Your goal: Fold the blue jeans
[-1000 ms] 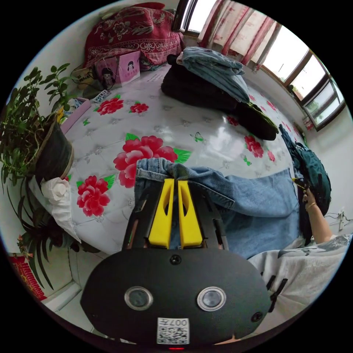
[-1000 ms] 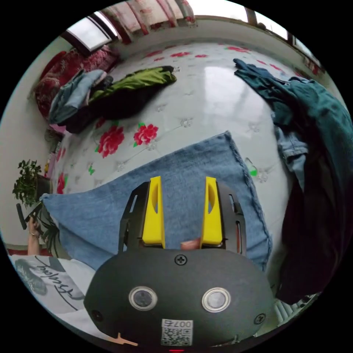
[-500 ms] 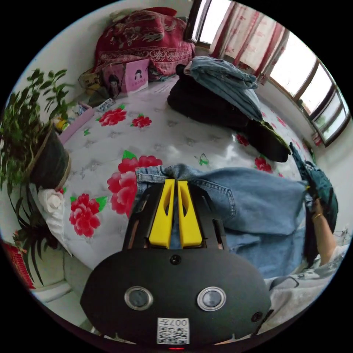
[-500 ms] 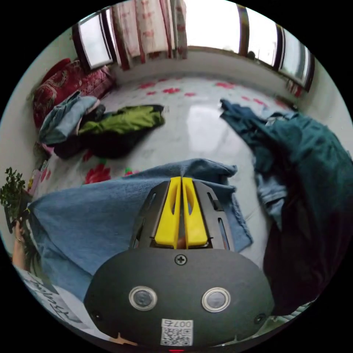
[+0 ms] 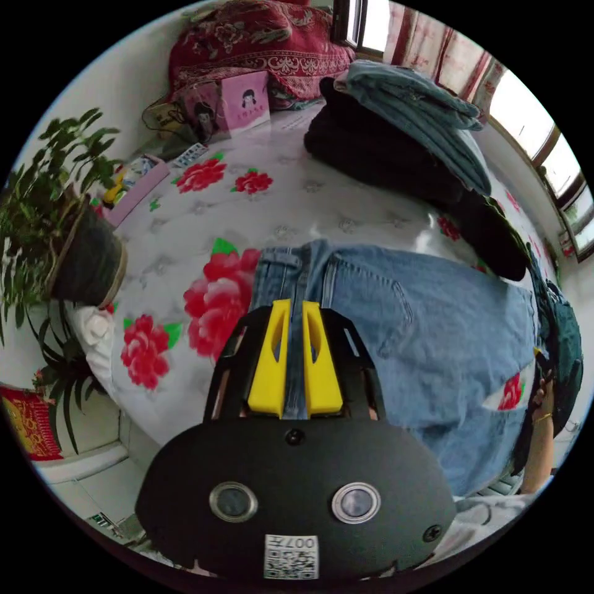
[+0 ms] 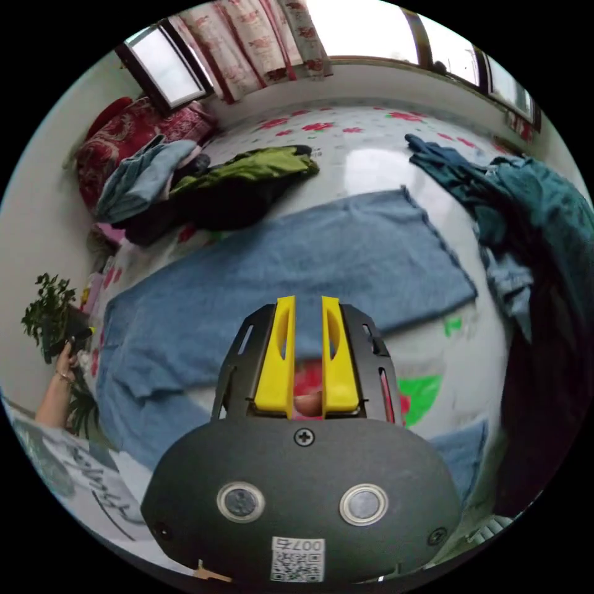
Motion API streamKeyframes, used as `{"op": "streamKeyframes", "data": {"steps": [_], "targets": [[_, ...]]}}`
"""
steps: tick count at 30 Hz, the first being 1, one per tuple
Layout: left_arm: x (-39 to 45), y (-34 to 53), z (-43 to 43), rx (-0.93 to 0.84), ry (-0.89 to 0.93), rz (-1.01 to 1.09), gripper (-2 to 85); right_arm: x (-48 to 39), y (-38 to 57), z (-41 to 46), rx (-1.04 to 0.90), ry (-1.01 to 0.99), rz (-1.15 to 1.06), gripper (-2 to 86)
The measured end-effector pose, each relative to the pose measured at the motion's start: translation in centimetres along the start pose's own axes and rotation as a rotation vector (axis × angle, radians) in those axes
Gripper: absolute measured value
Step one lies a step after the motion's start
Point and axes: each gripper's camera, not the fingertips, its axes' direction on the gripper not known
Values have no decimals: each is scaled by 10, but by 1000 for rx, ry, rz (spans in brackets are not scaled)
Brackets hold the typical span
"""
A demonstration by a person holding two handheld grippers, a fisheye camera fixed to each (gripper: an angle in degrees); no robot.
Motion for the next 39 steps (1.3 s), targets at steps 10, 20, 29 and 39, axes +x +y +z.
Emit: {"op": "streamKeyframes", "data": {"steps": [10, 20, 29, 39], "targets": [[-135, 200, -80, -57, 61, -402, 71, 112, 234, -158, -60, 22, 387, 94], [-200, 263, -60, -163, 291, -646, 110, 208, 367, -264, 50, -28, 840, 103], [-235, 256, -82, -173, 381, -544, 4, 201, 337, -314, 55, -53, 698, 27], [-274, 252, -222, 292, 860, -457, -9, 190, 272, -480, 504, -605, 441, -1]]}}
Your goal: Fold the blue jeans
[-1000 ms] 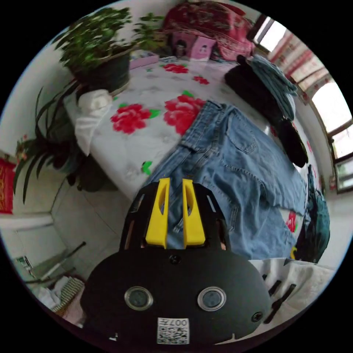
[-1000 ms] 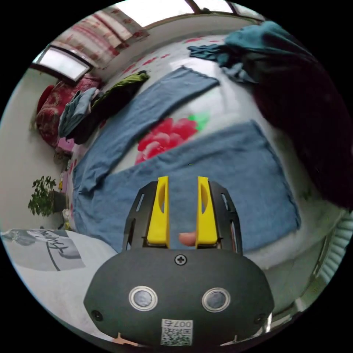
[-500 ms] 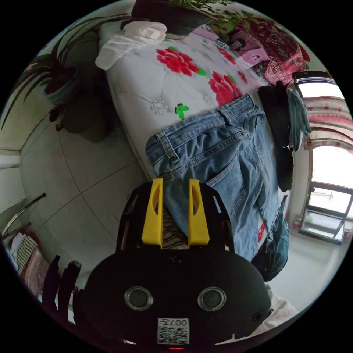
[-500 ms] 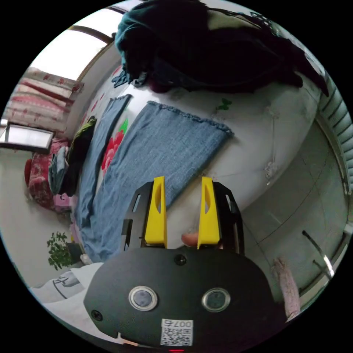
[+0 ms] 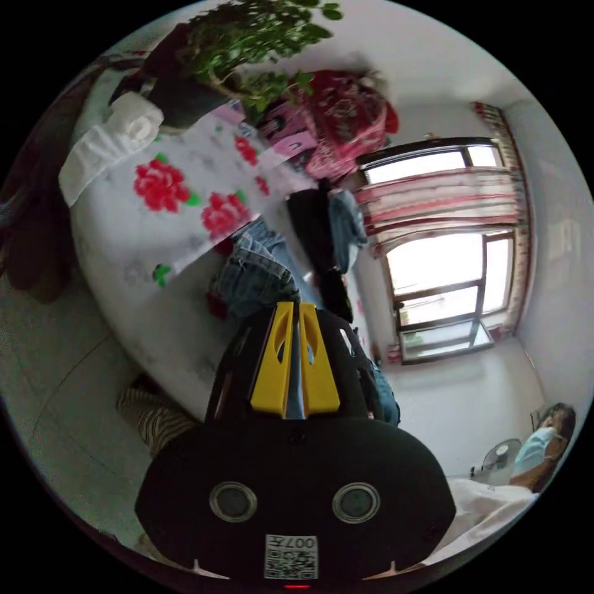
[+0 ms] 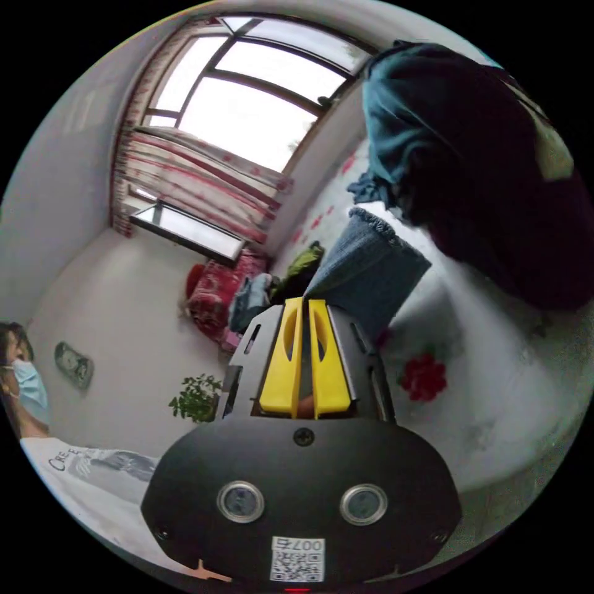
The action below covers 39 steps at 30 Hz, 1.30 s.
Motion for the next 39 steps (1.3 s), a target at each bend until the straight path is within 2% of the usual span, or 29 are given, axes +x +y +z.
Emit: {"op": "streamKeyframes", "data": {"steps": [2, 6, 12, 17, 19, 22, 23, 25, 27, 29, 31, 33, 36, 39], "targets": [[20, -7, -13, 25, 43, 66, -9, -37, -18, -19, 61, -90, -68, -2], [37, -8, -38, 54, 29, 147, -9, -69, -25, -51, 167, -127, -119, -2], [2, -16, -23, 7, 20, 7, -9, -63, -23, -50, 186, -60, -3, -2], [4, -74, 50, -20, 59, -51, -9, -83, -86, 19, 132, 80, -17, -1], [23, -121, 110, -53, -5, 21, -7, -94, -126, 61, 103, 149, -59, 0], [37, -174, 204, -51, -143, 24, -1, -106, -200, 164, 46, 269, -167, 4], [39, -182, 225, -57, -188, 34, 1, -102, -226, 212, 15, 336, -174, 7], [42, -204, 303, -153, -425, 28, 11, -80, -253, 283, -53, 479, -133, 17], [52, -206, 337, -168, -528, 84, 15, -45, -261, 338, -152, 572, -57, 26], [61, -201, 351, -164, -524, 170, 28, -6, -249, 372, -216, 613, -31, 40], [59, -180, 345, -166, -506, 241, 49, 22, -233, 374, -223, 605, -36, 51], [45, -159, 327, -160, -521, 227, 57, 52, -218, 360, -214, 658, -24, 62], [12, -121, 275, -88, -622, 108, 66, 109, -200, 308, -121, 709, 104, 77], [-18, -90, 223, 22, -721, -60, 67, 162, -191, 268, -83, 583, 237, 87]]}}
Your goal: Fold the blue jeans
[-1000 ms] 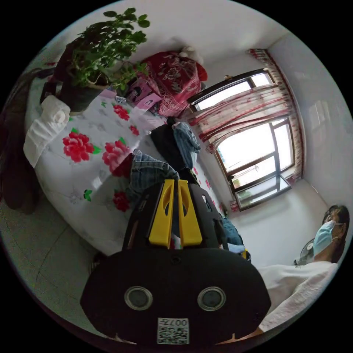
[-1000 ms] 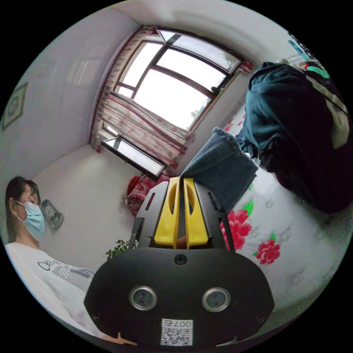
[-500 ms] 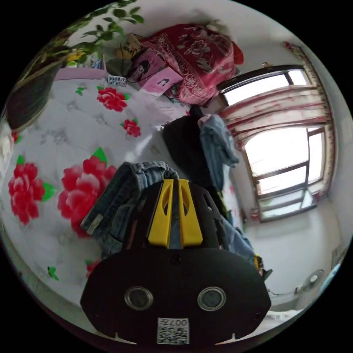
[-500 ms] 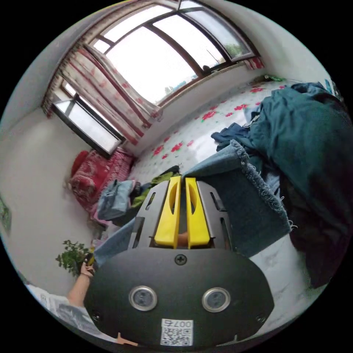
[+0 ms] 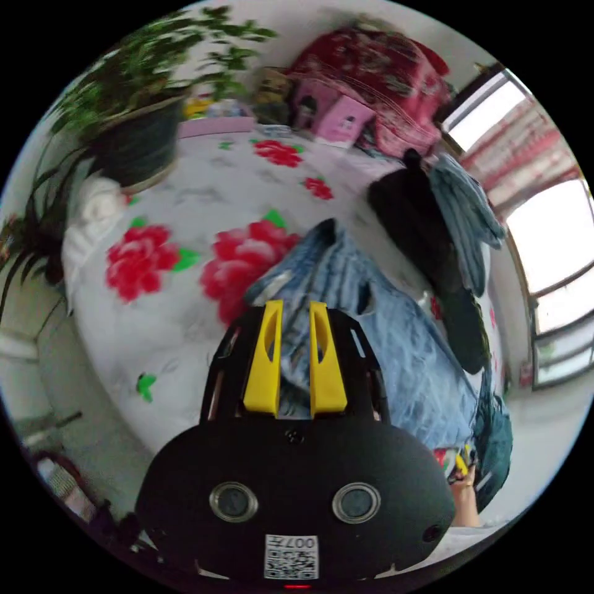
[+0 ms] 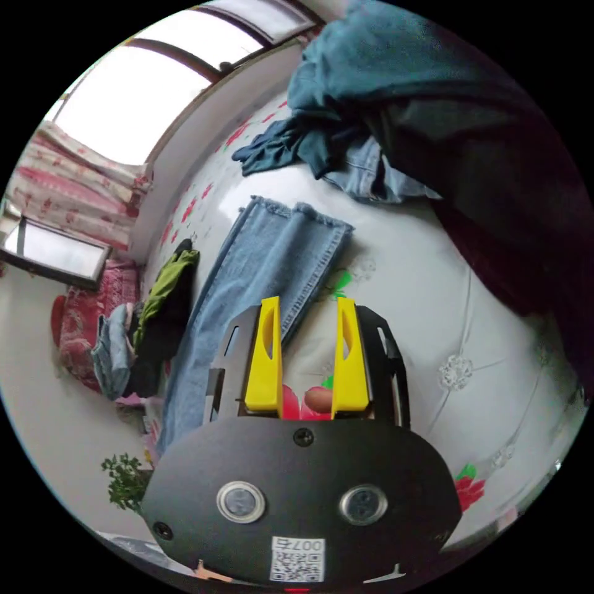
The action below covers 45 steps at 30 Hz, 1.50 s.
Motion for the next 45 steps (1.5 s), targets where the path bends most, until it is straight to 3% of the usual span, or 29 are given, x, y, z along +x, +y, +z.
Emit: {"op": "streamKeyframes", "data": {"steps": [2, 7, 9, 11, 17, 22, 25, 32, 38, 45], "targets": [[-21, 8, 2, -10, -16, -67, 69, 23, -9, 8, -5, -84, 10, 92], [-26, 0, 63, -145, 246, -116, 109, 26, -37, 38, -23, -194, 30, 75], [-19, -8, 80, -167, 198, -146, 89, 32, -45, 46, -43, -191, 91, 53], [-12, -21, 88, -177, 203, -82, 61, 47, -49, 41, -41, -195, 159, 25], [-26, -59, 48, -219, 291, 53, -3, 100, -4, -39, -24, -173, 56, 2], [-43, -36, 21, -276, 85, 341, 9, 169, 95, -119, 10, -44, 74, 2], [-81, -22, 25, -315, 104, 254, 47, 225, 138, -144, -3, 6, 156, 4], [-154, -13, 10, -262, 285, -25, 99, 309, 183, -158, 127, -167, 334, 33], [-131, -12, -5, -261, 247, 208, 101, 333, 204, -139, 144, -314, 423, 25], [-161, -25, 13, -316, 334, 120, 112, 338, 260, -127, 163, -409, 544, 5]]}}
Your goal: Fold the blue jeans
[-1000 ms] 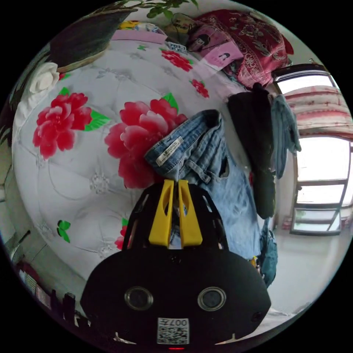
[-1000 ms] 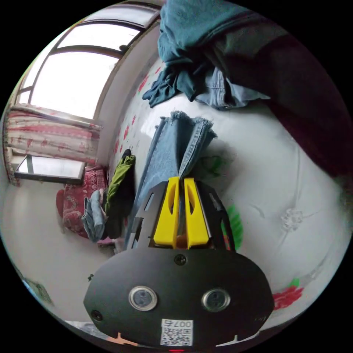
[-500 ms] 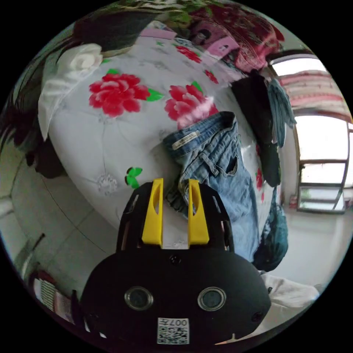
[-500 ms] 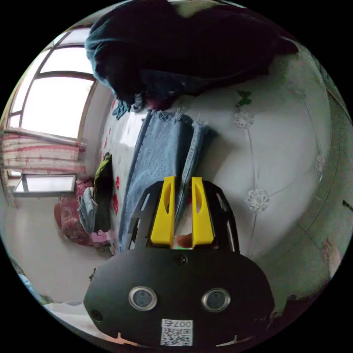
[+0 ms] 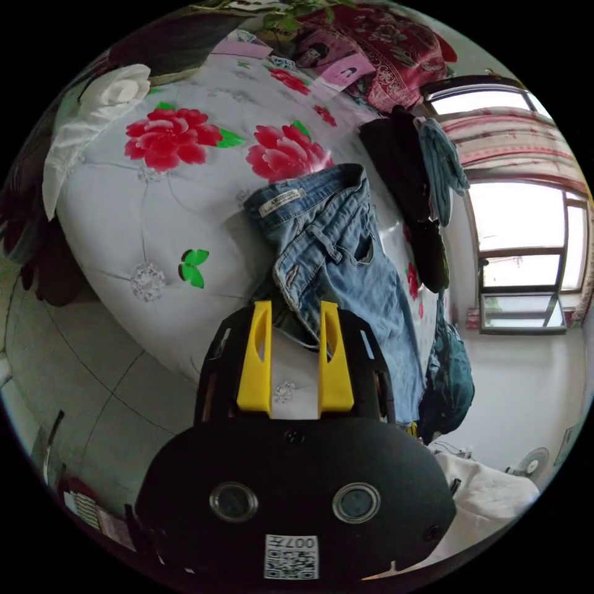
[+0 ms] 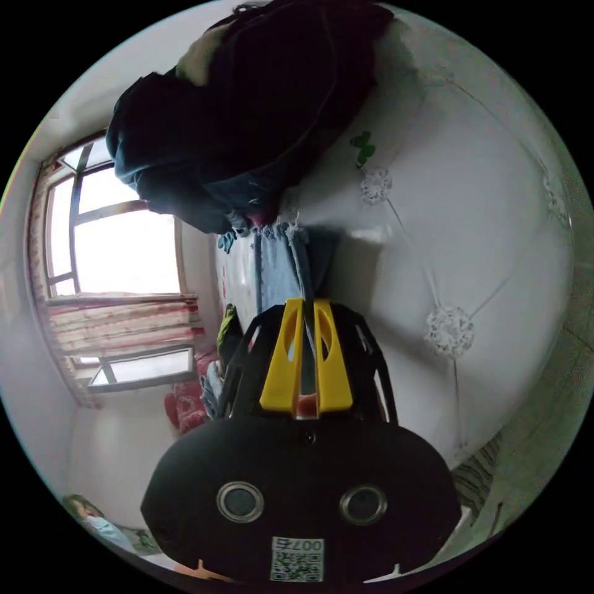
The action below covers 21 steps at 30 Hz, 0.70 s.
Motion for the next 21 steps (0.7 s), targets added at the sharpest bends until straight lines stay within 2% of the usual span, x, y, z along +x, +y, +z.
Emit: {"op": "streamKeyframes", "data": {"steps": [3, 6, 8, 9, 11, 12, 14, 16, 18, 20, 21], "targets": [[-16, -3, -13, 10, 30, -41, 112, -23, 32, 5, -9, 10, -75, 1], [-31, -2, -27, 15, 74, -77, 111, -97, 93, 24, -56, 53, -456, 0], [-39, -1, -34, 25, 108, -91, 111, -165, 172, 52, -162, 75, -804, 0], [-42, -1, -37, 33, 126, -94, 112, -180, 196, 61, -195, 83, -895, 0], [-46, -3, -40, 44, 135, -85, 116, -222, 306, 98, -328, 116, -1226, 1], [-49, -6, -39, 48, 135, -83, 120, -227, 335, 108, -363, 120, -1297, 1], [-55, -11, -36, 49, 151, -91, 125, -220, 448, 150, -516, 122, -1543, 4], [-62, -20, -28, 53, 163, -102, 135, -192, 522, 186, -657, 117, -1638, 9], [-66, -27, -23, 57, 161, -102, 137, -148, 581, 233, -862, 148, -1624, 18], [-70, -33, -18, 59, 165, -117, 138, -84, 649, 290, -1097, 359, -1631, 40], [-72, -37, -16, 65, 167, -124, 138, -72, 663, 298, -1095, 426, -1657, 47]]}}
